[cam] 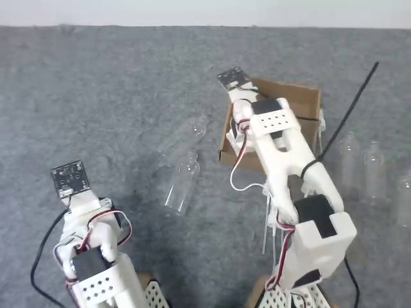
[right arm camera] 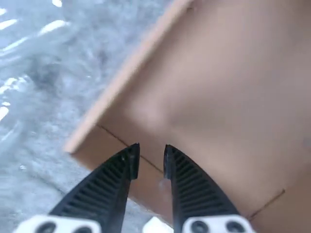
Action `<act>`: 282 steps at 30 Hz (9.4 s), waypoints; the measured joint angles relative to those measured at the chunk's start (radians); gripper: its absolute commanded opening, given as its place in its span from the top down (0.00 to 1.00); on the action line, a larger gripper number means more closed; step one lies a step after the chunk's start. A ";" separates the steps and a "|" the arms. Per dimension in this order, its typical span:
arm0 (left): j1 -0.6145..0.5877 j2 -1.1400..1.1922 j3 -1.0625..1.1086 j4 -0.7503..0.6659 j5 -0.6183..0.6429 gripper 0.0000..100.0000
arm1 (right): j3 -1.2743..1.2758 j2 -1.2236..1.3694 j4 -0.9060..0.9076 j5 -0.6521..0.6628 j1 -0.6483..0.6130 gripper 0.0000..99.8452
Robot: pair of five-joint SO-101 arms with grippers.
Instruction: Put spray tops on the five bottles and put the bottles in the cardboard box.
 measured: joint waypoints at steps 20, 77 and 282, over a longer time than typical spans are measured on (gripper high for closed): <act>0.000 0.000 0.000 0.000 0.000 0.98 | 0.049 -0.029 0.061 0.000 -0.101 0.94; -0.002 0.000 0.000 0.000 0.000 0.98 | 0.327 -0.555 0.404 0.080 0.233 0.82; -0.002 0.000 0.000 -0.031 -0.002 0.98 | 0.713 -0.644 0.187 0.037 0.041 0.96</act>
